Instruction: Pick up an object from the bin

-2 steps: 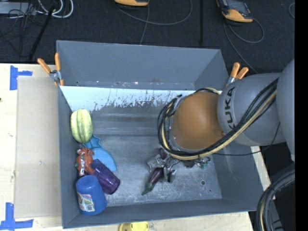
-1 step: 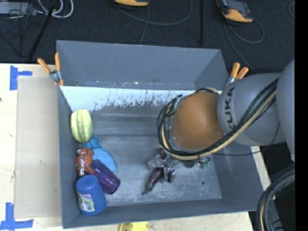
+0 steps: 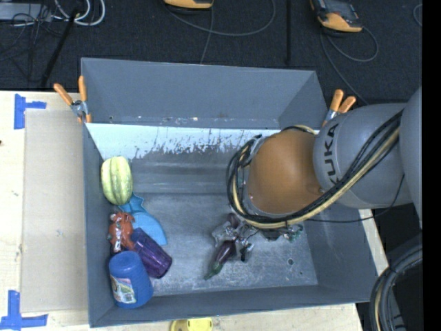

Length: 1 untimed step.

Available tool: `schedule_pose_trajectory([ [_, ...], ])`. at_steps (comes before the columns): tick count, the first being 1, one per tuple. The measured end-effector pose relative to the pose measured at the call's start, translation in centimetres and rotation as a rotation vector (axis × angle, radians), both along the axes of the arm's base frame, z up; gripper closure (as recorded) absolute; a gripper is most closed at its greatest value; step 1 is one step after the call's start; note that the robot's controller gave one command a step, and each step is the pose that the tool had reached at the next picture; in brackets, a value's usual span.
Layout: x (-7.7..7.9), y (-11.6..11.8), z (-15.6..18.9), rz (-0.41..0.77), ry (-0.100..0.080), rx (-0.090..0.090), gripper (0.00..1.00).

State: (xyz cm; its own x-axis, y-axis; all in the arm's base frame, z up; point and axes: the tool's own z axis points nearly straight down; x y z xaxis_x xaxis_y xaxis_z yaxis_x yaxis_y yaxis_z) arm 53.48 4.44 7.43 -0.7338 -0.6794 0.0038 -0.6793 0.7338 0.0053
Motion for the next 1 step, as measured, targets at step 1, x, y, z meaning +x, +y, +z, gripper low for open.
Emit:
schedule_pose_trajectory([
  [1,-0.14,0.04,2.18,0.000,0.004,0.000,1.00],
])
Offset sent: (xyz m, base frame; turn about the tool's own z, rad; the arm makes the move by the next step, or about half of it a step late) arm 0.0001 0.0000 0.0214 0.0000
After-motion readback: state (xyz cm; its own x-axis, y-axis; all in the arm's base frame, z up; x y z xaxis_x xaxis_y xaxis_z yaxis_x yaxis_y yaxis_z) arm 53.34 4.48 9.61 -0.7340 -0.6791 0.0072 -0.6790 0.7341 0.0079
